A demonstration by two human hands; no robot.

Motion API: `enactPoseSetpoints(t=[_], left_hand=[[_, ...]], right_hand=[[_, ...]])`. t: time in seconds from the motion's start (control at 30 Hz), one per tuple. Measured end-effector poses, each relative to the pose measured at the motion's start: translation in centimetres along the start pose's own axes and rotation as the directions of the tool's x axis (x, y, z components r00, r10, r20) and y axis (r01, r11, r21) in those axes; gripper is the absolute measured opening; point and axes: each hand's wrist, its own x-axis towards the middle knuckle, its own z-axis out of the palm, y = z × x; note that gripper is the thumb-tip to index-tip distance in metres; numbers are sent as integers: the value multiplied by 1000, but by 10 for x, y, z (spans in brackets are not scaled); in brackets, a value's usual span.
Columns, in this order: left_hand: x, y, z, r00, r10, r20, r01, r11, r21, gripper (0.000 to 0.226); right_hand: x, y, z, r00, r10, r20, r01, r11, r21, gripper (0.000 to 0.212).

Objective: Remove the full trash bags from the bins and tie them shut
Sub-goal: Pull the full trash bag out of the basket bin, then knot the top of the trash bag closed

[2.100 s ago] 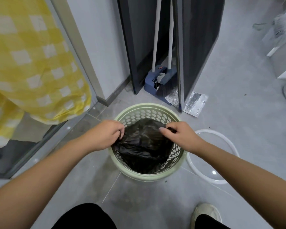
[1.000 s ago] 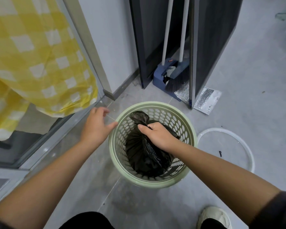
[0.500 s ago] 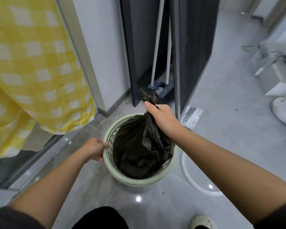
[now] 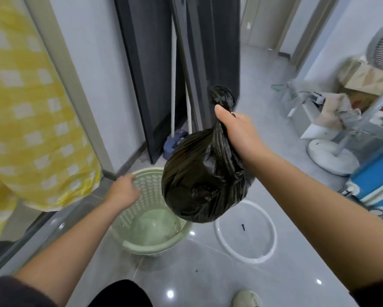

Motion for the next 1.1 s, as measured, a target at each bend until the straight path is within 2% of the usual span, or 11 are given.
enactPoseSetpoints(t=[0.1, 0.23, 0.4, 0.5, 0.67, 0.83, 1.1], left_hand=[[-7, 50, 10, 988, 148, 38, -145, 986, -84, 30], [-14, 99, 56, 950, 296, 95, -288, 953, -93, 18], [-21, 145, 145, 903, 356, 240, -346, 934, -84, 6], [-19, 157, 207, 896, 291, 337, -301, 953, -25, 7], [-1, 134, 303, 881, 1, 473, -54, 994, 97, 25], [15, 121, 358, 873, -111, 476, 44, 988, 150, 31], [28, 128, 402, 881, -219, 419, 183, 975, 126, 42]], right_hand=[[-5, 14, -26, 998, 6, -67, -12, 995, -94, 44], [-14, 62, -63, 977, 121, -176, -146, 980, -138, 41], [-31, 143, -107, 917, 288, -275, -316, 946, -66, 41], [-37, 197, -126, 874, 375, -309, -401, 916, -21, 40], [-36, 278, -136, 808, 474, -350, -500, 866, 19, 40], [-27, 323, -143, 774, 525, -354, -534, 841, 81, 35], [-18, 343, -153, 779, 539, -321, -530, 839, 123, 38]])
